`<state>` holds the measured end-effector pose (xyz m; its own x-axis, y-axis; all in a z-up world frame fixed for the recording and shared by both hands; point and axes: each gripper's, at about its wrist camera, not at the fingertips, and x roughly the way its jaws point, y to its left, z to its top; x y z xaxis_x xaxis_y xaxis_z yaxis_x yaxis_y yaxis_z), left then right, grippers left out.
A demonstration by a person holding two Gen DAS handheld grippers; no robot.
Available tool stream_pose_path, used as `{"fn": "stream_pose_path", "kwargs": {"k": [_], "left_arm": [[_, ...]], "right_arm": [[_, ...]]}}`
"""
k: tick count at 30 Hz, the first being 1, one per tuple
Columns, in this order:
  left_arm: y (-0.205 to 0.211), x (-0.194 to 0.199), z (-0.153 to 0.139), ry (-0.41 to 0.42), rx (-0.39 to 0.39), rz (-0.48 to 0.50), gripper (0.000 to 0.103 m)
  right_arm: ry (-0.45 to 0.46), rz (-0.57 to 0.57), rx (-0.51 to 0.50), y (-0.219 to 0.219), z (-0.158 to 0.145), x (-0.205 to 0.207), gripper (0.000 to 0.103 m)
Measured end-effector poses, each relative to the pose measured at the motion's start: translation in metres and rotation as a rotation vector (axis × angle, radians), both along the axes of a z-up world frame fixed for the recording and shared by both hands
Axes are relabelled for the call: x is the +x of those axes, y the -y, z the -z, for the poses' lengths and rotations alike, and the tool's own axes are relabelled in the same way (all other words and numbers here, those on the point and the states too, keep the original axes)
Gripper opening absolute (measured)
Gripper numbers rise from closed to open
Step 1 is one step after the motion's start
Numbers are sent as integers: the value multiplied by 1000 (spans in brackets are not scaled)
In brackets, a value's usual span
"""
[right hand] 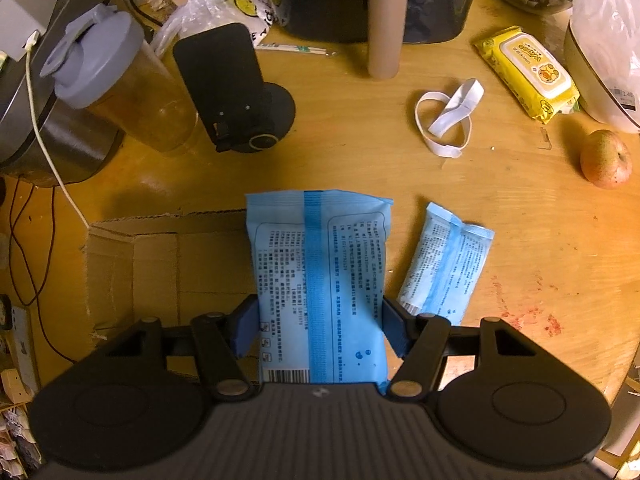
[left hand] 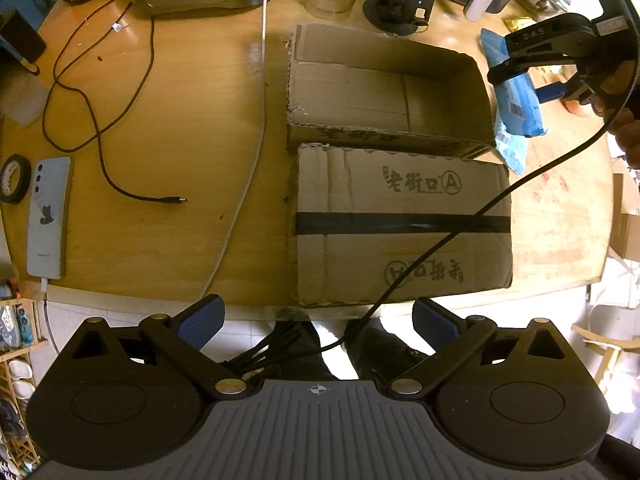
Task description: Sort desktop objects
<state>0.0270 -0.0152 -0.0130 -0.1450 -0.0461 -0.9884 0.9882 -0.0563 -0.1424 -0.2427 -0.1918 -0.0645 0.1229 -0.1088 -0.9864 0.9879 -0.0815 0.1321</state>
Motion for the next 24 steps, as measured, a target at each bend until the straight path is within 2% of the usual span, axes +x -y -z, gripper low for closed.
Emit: {"fn": "stream_pose_path", "kwargs": {"k": [24], "left_arm": [[-5, 30, 1, 7, -8, -31, 103]], "right_arm": [[5, 0, -7, 5, 4, 42, 62]]}}
